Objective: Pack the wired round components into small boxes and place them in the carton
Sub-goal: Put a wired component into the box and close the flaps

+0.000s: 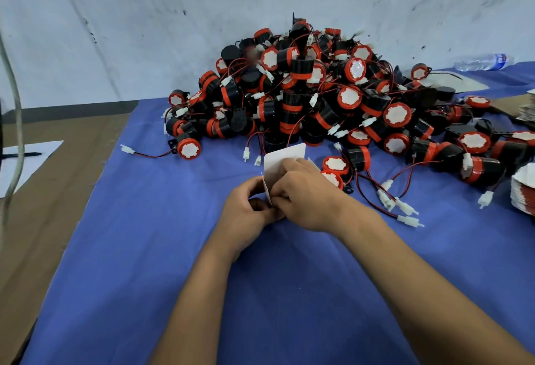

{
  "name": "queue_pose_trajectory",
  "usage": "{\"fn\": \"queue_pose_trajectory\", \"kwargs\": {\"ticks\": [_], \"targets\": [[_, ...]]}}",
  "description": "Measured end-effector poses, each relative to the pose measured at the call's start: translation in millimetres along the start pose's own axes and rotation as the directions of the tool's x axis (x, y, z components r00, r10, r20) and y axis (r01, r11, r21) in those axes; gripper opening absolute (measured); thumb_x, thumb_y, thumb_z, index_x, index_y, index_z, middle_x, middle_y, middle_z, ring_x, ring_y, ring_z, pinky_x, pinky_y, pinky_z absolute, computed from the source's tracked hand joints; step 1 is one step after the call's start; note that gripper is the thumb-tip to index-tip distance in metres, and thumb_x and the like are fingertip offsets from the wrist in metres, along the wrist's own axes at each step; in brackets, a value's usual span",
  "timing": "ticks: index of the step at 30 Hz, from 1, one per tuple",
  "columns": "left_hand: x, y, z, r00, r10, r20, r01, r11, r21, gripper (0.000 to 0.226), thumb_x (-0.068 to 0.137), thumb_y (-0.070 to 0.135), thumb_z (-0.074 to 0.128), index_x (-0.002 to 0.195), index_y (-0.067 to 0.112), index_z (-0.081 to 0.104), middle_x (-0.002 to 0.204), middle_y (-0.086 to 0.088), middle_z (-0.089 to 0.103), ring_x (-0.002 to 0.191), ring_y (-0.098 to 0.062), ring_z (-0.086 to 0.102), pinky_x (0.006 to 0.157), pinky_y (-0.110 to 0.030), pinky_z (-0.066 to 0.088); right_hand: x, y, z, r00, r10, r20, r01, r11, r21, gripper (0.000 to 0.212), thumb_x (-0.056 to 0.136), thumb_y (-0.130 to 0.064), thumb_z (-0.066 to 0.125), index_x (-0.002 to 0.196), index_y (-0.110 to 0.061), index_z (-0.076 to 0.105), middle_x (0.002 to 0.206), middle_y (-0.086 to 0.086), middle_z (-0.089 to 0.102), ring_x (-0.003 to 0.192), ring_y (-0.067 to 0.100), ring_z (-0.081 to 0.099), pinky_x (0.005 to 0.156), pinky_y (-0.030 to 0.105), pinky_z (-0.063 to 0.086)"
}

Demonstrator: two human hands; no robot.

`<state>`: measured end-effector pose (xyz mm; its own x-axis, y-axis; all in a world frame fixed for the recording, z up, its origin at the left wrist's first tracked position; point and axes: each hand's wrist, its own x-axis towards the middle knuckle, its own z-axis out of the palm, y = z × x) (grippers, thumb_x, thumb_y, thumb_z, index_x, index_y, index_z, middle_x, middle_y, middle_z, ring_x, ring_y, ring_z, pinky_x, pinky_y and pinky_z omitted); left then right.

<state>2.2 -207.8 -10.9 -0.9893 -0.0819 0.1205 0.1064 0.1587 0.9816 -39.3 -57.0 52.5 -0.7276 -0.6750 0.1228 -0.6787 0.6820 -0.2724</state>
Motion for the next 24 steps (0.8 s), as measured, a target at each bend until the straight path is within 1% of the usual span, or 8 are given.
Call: {"fn": "queue_pose_trajectory", "kwargs": {"ticks": [4,6,8,9,11,13,17,24], "targets": [[-0.8,0.6,-2.7,1.000,0.009,0.016,-0.009,0.999,-0.033,0.043,0.072,0.009,0.081,0.110,0.030,0.075,0.103,0.002,0.079,0.089,-0.013,0.072,0.078,-0.033,0.061,-5.1,2.0,-4.3,0.996,-0.013,0.090,0.009,0.999,0.053,0.035,0.104,-0.036,0.053,0.078,-0.021,0.072,0.120,0.000,0.050,0.114,0.015,0.038,0.104,0.030,0.034],[0.2,0.3,-4.1,1.000,-0.009,0.003,0.009,0.999,-0.031,0.046,0.075,0.005,0.085,0.113,0.027,0.074,0.106,0.002,0.078,0.084,-0.017,0.067,0.083,-0.042,0.063,-12.1,7.8,0.1,0.952,-0.023,-0.306,0.087,0.976,0.198,0.026,0.102,-0.023,0.061,0.081,-0.014,0.075,0.104,0.002,0.058,0.101,0.014,0.049,0.087,0.029,0.044],[0.0,0.5,-7.0,0.999,-0.040,0.001,0.040,0.998,-0.040,0.051,0.079,-0.005,0.083,0.120,0.023,0.072,0.113,0.004,0.077,0.088,-0.021,0.064,0.091,-0.047,0.061,-17.1,18.7,5.2,0.714,0.208,-0.668,0.018,0.949,0.315,0.016,0.099,-0.012,0.060,0.089,-0.014,0.073,0.092,0.002,0.061,0.088,0.015,0.054,0.077,0.030,0.046],[-0.6,0.5,-8.7,0.999,-0.046,0.015,0.046,0.998,-0.039,0.052,0.080,-0.008,0.081,0.122,0.021,0.071,0.116,0.004,0.076,0.095,-0.021,0.067,0.090,-0.043,0.061,-18.3,25.1,7.9,0.637,0.355,-0.685,-0.043,0.903,0.428,0.014,0.099,-0.011,0.059,0.094,-0.015,0.071,0.091,0.000,0.064,0.085,0.016,0.057,0.076,0.034,0.048],[-2.6,0.7,-11.0,0.997,-0.052,0.060,0.054,0.998,-0.041,0.053,0.081,-0.008,0.079,0.126,0.019,0.069,0.120,0.003,0.075,0.107,-0.022,0.071,0.090,-0.034,0.059,-18.3,34.3,16.9,0.692,0.523,-0.497,-0.118,0.762,0.636,0.011,0.100,-0.018,0.061,0.103,-0.017,0.071,0.094,-0.004,0.069,0.083,0.013,0.064,0.080,0.039,0.054],[-3.8,1.2,-13.9,0.990,-0.081,0.116,0.096,0.986,-0.133,0.051,0.081,0.001,0.078,0.129,0.016,0.068,0.125,0.000,0.074,0.109,-0.022,0.071,0.091,-0.033,0.058,-18.1,35.4,25.5,0.790,0.493,-0.365,-0.147,0.729,0.668,0.014,0.096,-0.028,0.070,0.107,-0.020,0.071,0.094,-0.011,0.070,0.081,0.005,0.064,0.078,0.029,0.055],[-1.8,4.5,-15.1,0.964,-0.240,0.117,0.267,0.866,-0.423,0.026,0.100,0.026,0.063,0.119,0.011,0.073,0.099,-0.006,0.065,0.069,-0.011,0.053,0.057,-0.021,0.044,-16.9,34.8,32.6,0.831,0.420,-0.366,-0.116,0.773,0.623,0.041,0.080,-0.024,0.087,0.112,-0.027,0.061,0.092,-0.011,0.065,0.062,0.006,0.050,0.061,0.020,0.045],[0.3,-0.6,-12.5,0.978,-0.119,-0.172,0.089,0.981,-0.171,0.026,0.093,0.002,0.071,0.099,0.026,0.079,0.097,0.001,0.079,0.077,-0.013,0.069,0.061,-0.025,0.048,-20.7,17.7,41.0,0.916,0.154,-0.372,0.035,0.889,0.457,0.035,0.088,-0.014,0.078,0.119,-0.019,0.064,0.112,-0.002,0.056,0.084,0.009,0.050,0.078,0.024,0.044]]}}
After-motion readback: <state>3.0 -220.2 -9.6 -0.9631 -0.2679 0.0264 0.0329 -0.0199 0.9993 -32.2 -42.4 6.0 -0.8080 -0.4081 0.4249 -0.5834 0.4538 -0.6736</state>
